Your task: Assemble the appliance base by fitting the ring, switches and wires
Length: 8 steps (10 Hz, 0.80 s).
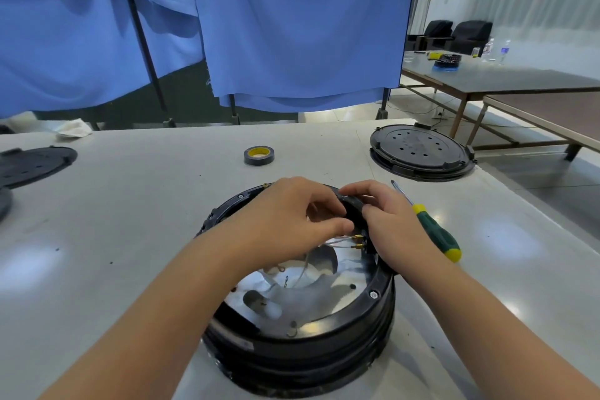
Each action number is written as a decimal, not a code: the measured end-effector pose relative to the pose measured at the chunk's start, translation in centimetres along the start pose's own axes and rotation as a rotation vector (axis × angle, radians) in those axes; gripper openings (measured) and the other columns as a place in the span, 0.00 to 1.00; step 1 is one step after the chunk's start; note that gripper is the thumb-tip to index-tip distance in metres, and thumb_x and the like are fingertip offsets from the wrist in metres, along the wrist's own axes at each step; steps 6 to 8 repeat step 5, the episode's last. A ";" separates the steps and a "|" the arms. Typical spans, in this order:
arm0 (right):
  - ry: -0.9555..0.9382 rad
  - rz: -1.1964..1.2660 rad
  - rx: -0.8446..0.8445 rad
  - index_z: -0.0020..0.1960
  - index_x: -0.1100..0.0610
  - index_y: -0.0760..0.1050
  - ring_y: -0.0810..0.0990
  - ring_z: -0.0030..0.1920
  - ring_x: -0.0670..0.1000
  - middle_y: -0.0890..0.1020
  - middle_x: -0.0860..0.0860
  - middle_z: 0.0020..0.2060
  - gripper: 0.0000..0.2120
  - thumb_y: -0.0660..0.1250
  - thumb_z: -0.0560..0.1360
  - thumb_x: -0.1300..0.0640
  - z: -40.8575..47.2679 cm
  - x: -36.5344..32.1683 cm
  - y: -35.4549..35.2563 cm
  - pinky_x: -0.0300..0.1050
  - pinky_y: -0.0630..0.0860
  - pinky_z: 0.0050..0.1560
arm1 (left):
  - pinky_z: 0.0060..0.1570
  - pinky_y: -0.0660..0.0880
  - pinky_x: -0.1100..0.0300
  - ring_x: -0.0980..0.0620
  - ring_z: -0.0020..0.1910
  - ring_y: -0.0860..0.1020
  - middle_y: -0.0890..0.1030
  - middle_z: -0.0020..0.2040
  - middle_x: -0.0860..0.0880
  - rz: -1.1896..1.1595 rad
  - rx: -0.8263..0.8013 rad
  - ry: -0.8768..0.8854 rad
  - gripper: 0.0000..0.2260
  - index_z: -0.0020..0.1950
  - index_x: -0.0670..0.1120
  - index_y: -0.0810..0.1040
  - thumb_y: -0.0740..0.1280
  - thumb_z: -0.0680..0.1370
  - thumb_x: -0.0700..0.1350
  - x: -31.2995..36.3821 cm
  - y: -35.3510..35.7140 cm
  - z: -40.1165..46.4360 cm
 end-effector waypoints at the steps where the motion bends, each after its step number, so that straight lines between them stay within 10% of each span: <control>1: -0.011 -0.038 -0.006 0.49 0.47 0.77 0.76 0.59 0.52 0.79 0.54 0.55 0.23 0.53 0.73 0.72 0.0 -0.2 0.0 0.55 0.72 0.63 | 0.47 0.74 0.70 0.67 0.46 0.77 0.82 0.45 0.61 0.022 0.100 -0.050 0.05 0.49 0.58 0.82 0.69 0.75 0.53 -1.5 -1.7 -0.8; 5: 0.076 -0.066 -0.056 0.51 0.47 0.78 0.80 0.52 0.49 0.82 0.46 0.51 0.18 0.58 0.77 0.68 -0.1 -0.8 -0.7 0.43 0.77 0.49 | 0.54 0.67 0.63 0.63 0.58 0.73 0.74 0.60 0.61 -0.098 0.588 -0.316 0.13 0.62 0.59 0.73 0.67 0.77 0.51 -10.3 -8.0 -8.1; 8: 0.076 -0.066 -0.056 0.51 0.47 0.78 0.80 0.52 0.49 0.82 0.46 0.51 0.18 0.58 0.77 0.68 -0.1 -0.8 -0.7 0.43 0.77 0.49 | 0.54 0.67 0.63 0.63 0.58 0.73 0.74 0.60 0.61 -0.098 0.588 -0.316 0.13 0.62 0.59 0.73 0.67 0.77 0.51 -10.3 -8.0 -8.1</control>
Point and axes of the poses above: each hand's wrist, its own z-axis towards the middle knuckle, its own y-axis out of the palm, x = y × z, the point moved 8 cm from there along z, towards the middle knuckle
